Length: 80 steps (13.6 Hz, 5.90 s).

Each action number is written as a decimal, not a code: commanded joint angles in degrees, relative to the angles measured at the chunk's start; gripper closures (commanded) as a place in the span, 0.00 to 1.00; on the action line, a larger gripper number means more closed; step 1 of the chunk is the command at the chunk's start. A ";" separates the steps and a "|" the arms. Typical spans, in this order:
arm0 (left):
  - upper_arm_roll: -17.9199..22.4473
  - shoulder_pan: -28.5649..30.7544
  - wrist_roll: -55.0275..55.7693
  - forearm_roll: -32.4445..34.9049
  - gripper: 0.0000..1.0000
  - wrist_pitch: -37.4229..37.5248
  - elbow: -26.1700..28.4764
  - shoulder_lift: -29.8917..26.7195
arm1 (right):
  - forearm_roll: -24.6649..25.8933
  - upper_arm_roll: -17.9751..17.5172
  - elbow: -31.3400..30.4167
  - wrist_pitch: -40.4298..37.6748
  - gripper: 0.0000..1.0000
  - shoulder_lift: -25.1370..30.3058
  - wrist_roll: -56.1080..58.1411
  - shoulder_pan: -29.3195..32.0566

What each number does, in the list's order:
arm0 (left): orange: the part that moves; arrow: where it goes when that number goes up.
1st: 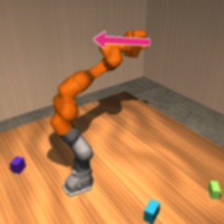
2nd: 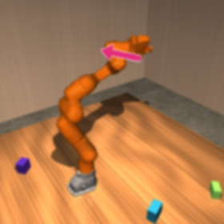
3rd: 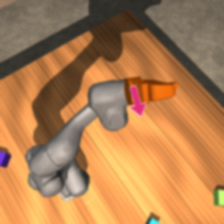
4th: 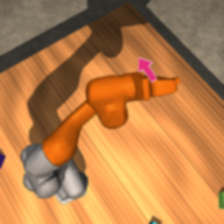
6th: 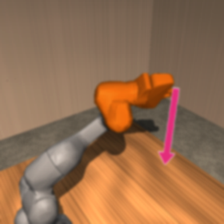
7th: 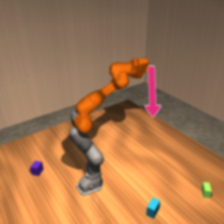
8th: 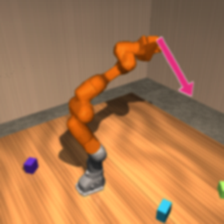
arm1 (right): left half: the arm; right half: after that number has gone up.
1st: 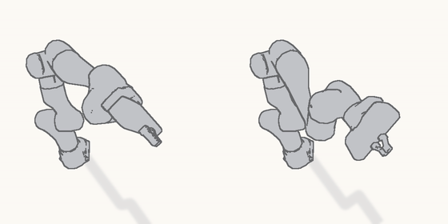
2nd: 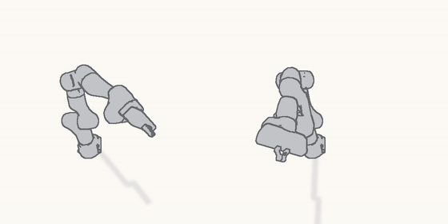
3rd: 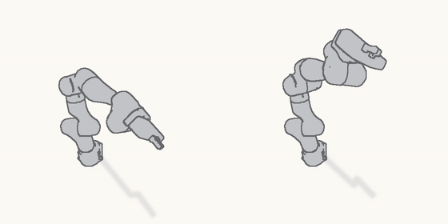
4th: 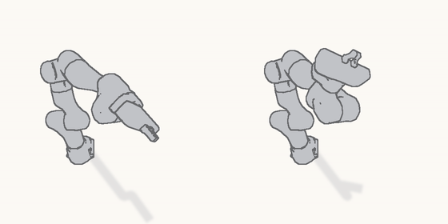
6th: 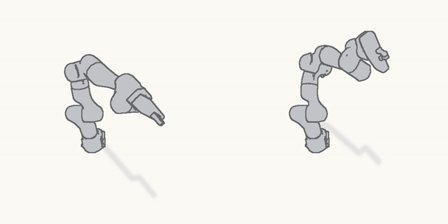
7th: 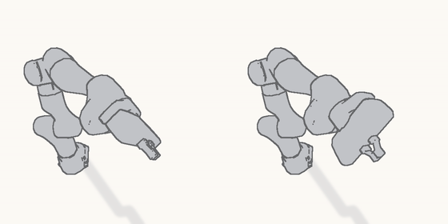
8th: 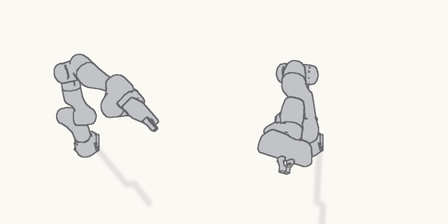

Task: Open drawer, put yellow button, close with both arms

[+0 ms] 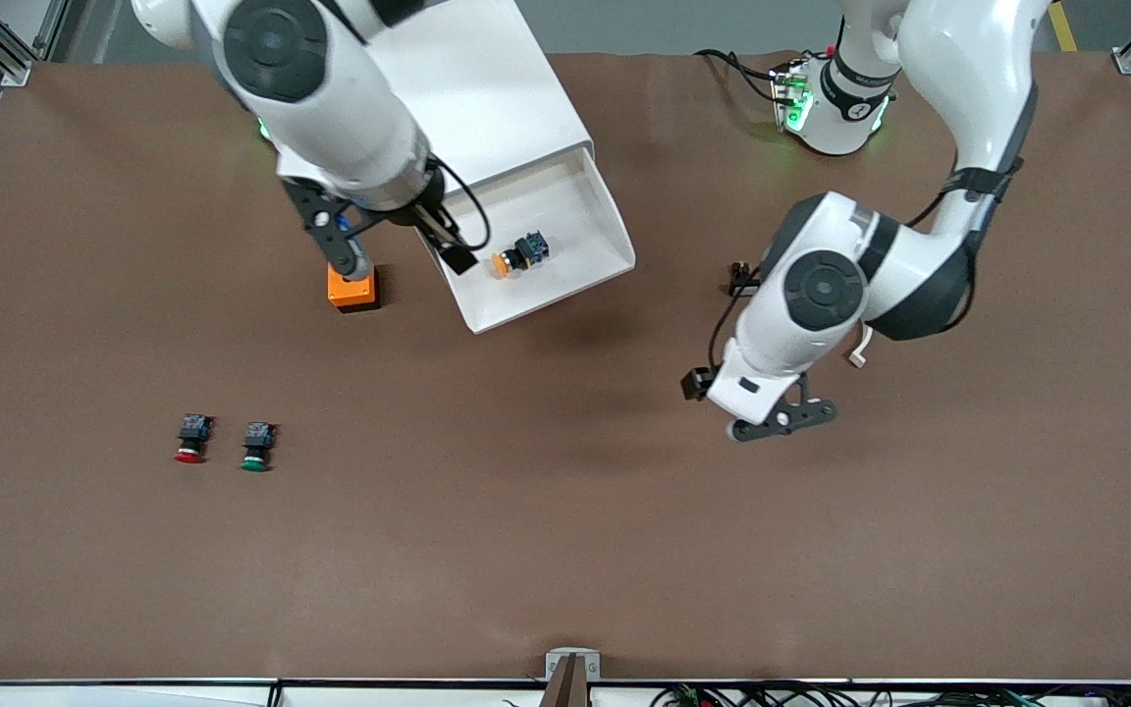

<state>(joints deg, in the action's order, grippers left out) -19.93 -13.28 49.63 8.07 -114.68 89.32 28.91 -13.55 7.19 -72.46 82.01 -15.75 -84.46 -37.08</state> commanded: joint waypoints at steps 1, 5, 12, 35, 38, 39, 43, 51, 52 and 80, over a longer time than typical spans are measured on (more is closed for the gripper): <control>-0.37 -3.75 10.36 1.33 0.00 -0.55 -0.55 0.89 | -0.60 -0.68 -0.40 -4.04 0.00 4.40 12.86 5.85; -0.64 -9.74 20.57 0.54 0.00 -2.21 -0.29 1.50 | -0.42 -0.68 -3.20 -7.48 0.00 8.97 37.03 16.48; -3.19 -13.96 23.93 -4.29 0.00 -4.06 -0.29 2.03 | 9.16 -0.68 -11.46 -4.25 0.00 13.37 64.38 25.90; -3.54 -29.43 34.83 -11.15 0.00 -7.14 -0.38 2.91 | 13.20 -0.77 -11.65 4.12 0.00 12.85 81.12 35.14; -2.66 -27.25 31.77 -10.62 0.00 -7.05 -0.55 2.65 | 12.94 -0.77 -11.65 4.21 0.00 12.85 81.12 35.14; -2.49 -24.63 29.14 -10.44 0.00 -6.96 -0.64 2.21 | 12.94 -0.86 -11.65 4.21 0.00 12.76 81.12 35.05; -2.57 -13.99 17.98 -10.36 0.00 -6.61 -0.90 1.33 | 13.03 -0.86 -11.57 4.21 0.00 12.85 81.03 35.14; -2.83 1.12 -4.42 -5.08 0.00 -1.70 -1.17 -0.78 | 13.11 -0.86 -11.57 4.29 0.00 12.68 81.03 34.88; -3.01 3.68 -8.81 -5.08 0.00 0.40 -1.08 -1.83 | 13.03 -0.86 -11.48 4.29 0.00 12.68 81.03 34.88; 19.58 8.18 -41.64 -8.07 0.00 19.93 1.91 -28.64 | 13.20 -0.86 -10.86 4.47 0.00 11.97 81.12 34.62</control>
<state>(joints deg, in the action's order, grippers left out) -0.56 -4.78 7.36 0.11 -96.00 92.16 0.24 -0.94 7.00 -84.13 86.72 -3.71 -3.42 -2.96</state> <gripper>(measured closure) 0.000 0.000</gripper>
